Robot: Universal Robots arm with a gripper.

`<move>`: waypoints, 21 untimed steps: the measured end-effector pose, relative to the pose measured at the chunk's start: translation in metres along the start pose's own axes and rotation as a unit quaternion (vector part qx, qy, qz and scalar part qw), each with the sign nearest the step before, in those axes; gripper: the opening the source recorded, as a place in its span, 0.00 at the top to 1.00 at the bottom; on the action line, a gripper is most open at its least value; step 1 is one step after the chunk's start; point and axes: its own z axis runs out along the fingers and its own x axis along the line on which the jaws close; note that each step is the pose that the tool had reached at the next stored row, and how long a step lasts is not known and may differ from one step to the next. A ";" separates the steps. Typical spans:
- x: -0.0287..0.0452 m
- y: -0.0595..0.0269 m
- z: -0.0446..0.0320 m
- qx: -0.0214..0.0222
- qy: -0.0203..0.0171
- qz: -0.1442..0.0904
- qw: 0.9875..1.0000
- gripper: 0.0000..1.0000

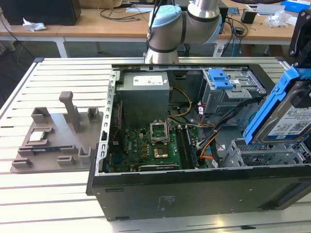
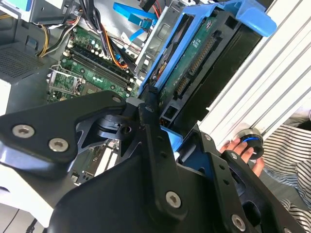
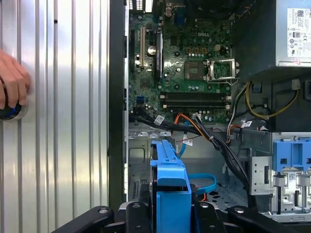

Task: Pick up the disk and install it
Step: 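Pick up the disk, then insert the disk into the insertion slot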

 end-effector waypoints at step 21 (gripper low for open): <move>-0.0094 -0.0003 0.0261 0.000 0.000 0.000 1.000 0.64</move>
